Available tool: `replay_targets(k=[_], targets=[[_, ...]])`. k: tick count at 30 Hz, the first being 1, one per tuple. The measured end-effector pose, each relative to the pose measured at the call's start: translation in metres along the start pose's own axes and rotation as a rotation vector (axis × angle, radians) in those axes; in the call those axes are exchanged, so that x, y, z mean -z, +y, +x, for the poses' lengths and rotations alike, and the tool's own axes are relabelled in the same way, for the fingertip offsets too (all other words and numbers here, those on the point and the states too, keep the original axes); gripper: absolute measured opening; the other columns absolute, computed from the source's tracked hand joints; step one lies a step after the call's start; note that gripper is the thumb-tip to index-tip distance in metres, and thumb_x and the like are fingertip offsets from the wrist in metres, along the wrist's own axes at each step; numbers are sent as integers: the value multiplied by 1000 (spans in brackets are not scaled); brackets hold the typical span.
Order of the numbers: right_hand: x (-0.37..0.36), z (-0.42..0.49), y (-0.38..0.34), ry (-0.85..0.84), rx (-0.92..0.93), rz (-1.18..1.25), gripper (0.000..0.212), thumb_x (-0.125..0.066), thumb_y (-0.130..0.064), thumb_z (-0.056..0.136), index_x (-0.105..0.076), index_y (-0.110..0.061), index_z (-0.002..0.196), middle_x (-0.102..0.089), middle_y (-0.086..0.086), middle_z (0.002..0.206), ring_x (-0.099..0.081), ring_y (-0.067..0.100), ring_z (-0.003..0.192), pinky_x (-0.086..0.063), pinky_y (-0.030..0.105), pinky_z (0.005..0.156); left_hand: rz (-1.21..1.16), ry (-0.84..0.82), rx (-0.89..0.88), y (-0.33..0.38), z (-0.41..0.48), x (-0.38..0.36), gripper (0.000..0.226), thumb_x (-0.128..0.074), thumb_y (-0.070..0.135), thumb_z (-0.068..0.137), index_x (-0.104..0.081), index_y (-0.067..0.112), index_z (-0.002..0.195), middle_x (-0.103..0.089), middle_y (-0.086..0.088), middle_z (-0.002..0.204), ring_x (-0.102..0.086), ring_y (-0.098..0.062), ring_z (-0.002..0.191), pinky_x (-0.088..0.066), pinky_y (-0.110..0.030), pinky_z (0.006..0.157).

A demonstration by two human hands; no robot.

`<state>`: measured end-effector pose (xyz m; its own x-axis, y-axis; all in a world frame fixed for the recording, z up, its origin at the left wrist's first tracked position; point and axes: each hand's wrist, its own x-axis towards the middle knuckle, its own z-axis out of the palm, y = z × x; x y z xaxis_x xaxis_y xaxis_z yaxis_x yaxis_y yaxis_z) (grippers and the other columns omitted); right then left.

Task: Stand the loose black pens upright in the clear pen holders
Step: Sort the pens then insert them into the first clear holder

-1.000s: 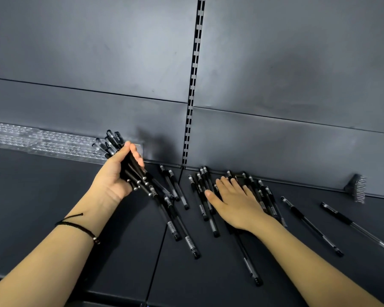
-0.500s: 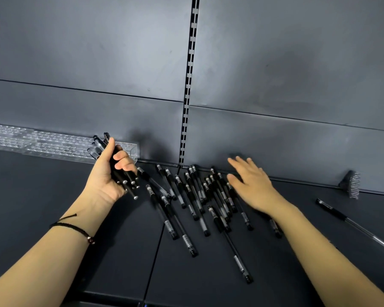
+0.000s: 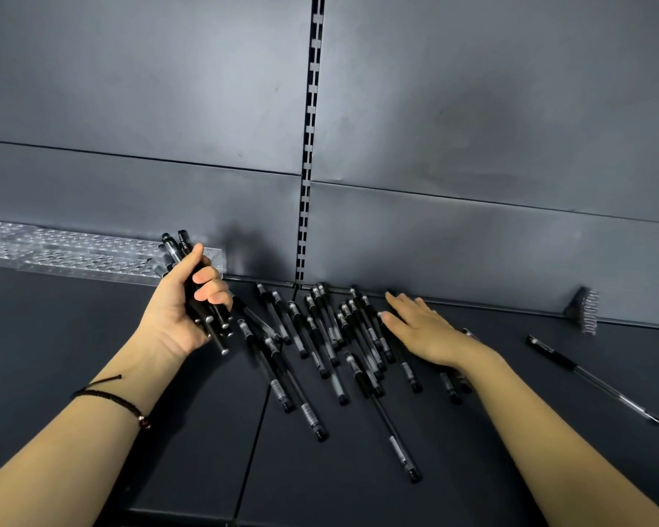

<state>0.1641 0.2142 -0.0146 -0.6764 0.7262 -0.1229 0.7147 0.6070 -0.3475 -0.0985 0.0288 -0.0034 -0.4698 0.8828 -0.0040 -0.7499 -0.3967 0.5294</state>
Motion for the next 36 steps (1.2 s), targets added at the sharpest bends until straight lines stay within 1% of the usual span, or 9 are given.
replay_targets(k=[4,9,12,15,18,22,27,32,36], targets=[[22,-13,-1,51,57,435,53,-28,-54,100,-19,-43,150,-11,-14,160,-1,8,149,-5,40,122,1,-110,32,-2,1,-2,39,-91,14,53,-56,19,69,-45,12,56,-40,-2,40,-38,-11,42],[52,-30,43,277,42,350,42,-44,-33,101,-43,-28,143,-33,-5,154,-28,14,143,-20,23,111,69,-150,83,-13,-2,-7,62,-99,10,31,-64,15,81,-55,8,65,-51,0,48,-46,-13,44],[51,-37,79,246,-18,182,46,-45,-35,101,-39,-26,145,-28,-2,157,-17,16,148,-14,28,117,112,-96,134,-31,-4,-22,43,-92,11,53,-63,14,84,-59,5,67,-53,-2,47,-49,-16,44],[45,-39,104,114,-94,76,53,-41,-41,101,-29,-28,150,-15,-5,161,-2,14,149,-6,31,119,241,-62,131,-48,-5,-40,7,-63,21,81,-59,16,83,-60,5,67,-51,-2,45,-50,-18,45],[56,-42,119,179,-118,59,50,-50,-37,99,-39,-27,146,-32,-3,156,-22,18,147,-18,32,118,300,-79,139,-63,-6,-57,9,-60,23,82,-59,15,83,-61,5,67,-51,-3,44,-51,-19,47],[71,-48,136,513,-224,131,19,-71,-23,85,-69,-25,103,-71,-2,104,-65,21,105,-49,39,97,250,-89,184,-92,-5,-82,8,-63,22,79,-60,15,83,-60,7,65,-52,-4,45,-51,-19,47],[66,-51,138,357,-356,191,17,-84,-23,71,-67,-29,71,-70,-2,85,-66,19,88,-52,34,88,147,-70,238,-139,1,-110,7,-65,18,81,-59,15,81,-57,7,62,-50,-5,44,-48,-19,44],[59,-44,132,384,-260,195,11,-79,-11,76,-72,-17,71,-74,5,89,-67,17,87,-53,30,84,215,-35,233,-164,4,-110,7,-66,19,83,-61,15,83,-55,6,62,-48,-6,44,-46,-19,44],[53,-40,127,406,-160,305,4,-78,-14,80,-75,-13,78,-71,1,79,-61,7,71,-49,19,63,243,-47,209,-157,7,-103,9,-67,21,79,-60,16,83,-53,8,62,-46,-5,45,-45,-19,43]])
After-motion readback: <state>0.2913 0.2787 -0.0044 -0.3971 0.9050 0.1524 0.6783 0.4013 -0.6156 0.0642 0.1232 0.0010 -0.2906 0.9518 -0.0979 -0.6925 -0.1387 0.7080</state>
